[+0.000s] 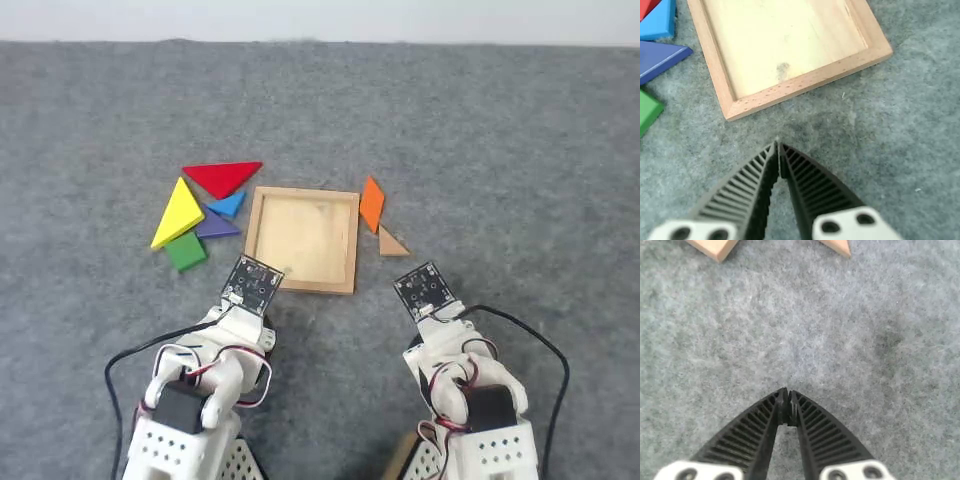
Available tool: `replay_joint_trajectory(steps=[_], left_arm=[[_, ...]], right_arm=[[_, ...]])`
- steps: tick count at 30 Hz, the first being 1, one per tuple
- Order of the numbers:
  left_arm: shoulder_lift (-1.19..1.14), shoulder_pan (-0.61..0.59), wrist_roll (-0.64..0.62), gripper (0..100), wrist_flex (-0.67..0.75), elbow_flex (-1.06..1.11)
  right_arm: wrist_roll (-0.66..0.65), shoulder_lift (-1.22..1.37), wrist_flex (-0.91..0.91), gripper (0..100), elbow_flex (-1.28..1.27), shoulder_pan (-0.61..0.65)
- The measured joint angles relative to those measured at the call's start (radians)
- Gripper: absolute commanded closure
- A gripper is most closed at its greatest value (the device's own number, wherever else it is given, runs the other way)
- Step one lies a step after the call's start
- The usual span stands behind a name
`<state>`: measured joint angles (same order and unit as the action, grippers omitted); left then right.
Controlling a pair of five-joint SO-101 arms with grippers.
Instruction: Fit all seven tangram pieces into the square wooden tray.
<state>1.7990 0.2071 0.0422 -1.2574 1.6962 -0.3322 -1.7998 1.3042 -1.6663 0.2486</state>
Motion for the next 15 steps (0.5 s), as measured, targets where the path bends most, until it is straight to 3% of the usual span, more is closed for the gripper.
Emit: replay_joint_trajectory(steps=[9, 15], left_arm=[[0.000, 0.015, 0.000, 98, 0.000, 0.000], [0.000, 0.018, 0.000, 98, 0.000, 0.000]], right_arm=[[-0.003, 0.000, -0.037, 98.6, 0.000, 0.014], [-0.192, 0.002, -0.215, 98.7, 0.029, 0.058]])
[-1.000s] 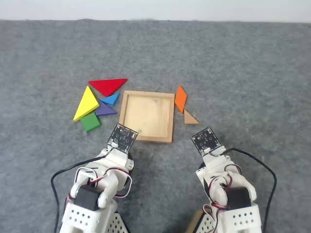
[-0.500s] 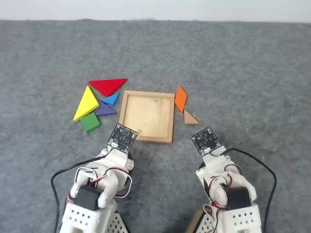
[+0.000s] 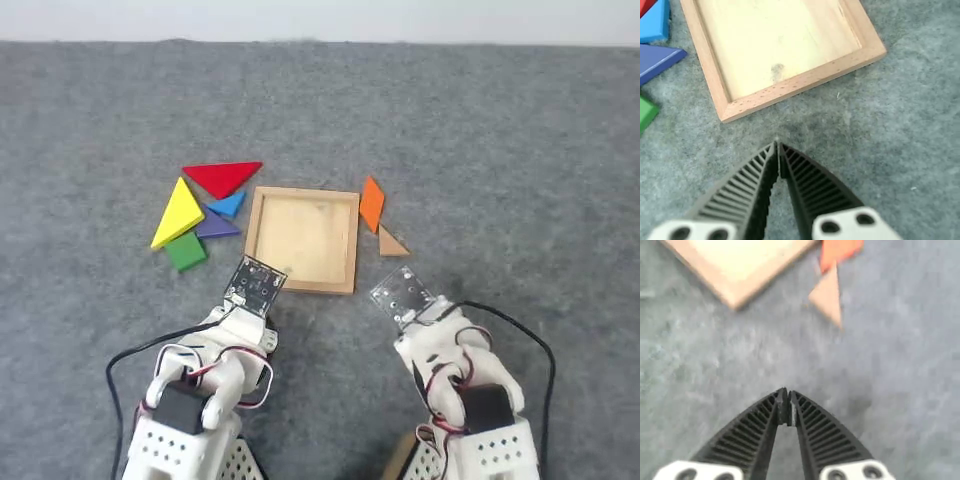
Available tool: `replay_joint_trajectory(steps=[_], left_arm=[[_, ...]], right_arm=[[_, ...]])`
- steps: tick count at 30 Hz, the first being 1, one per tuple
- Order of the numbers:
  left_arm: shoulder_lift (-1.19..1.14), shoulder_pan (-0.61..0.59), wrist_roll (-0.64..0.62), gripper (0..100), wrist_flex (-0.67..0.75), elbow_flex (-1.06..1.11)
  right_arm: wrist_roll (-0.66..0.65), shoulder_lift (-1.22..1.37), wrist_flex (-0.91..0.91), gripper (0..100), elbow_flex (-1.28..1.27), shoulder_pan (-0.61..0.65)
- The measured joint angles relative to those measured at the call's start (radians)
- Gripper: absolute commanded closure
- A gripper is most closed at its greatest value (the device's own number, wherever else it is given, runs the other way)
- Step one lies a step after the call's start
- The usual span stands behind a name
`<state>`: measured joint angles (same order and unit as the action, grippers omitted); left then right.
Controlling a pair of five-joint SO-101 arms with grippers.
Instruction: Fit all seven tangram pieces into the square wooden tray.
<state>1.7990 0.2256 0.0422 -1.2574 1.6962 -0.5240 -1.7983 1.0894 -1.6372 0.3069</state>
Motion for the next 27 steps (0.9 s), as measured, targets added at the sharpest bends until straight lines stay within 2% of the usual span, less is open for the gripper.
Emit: replay_joint_trajectory(steps=[5, 7, 12, 17, 22, 27], left_arm=[[0.000, 0.000, 0.017, 98, 0.012, -0.002], [0.000, -0.011, 0.106, 98, 0.025, -0.023], [0.000, -0.215, 0.456, 98, 0.130, -0.196], [-0.018, -0.384, 0.428, 98, 0.242, -0.344], [-0.310, -0.459, 0.422, 94, 0.256, -0.522], [-0.807, -0.485, 0.460, 82, 0.195, -0.799]], right_arm=[[0.038, 0.002, -0.034, 98.6, 0.180, 0.011], [0.078, 0.043, -0.041, 98.6, 0.256, 0.025], [0.184, 0.367, -0.124, 98.7, 0.404, 0.147], [0.245, 0.856, -0.184, 98.9, 0.605, 0.209], [0.296, 1.224, -0.305, 98.7, 0.681, 0.213], [0.318, 1.373, -0.393, 98.7, 0.683, 0.173]])
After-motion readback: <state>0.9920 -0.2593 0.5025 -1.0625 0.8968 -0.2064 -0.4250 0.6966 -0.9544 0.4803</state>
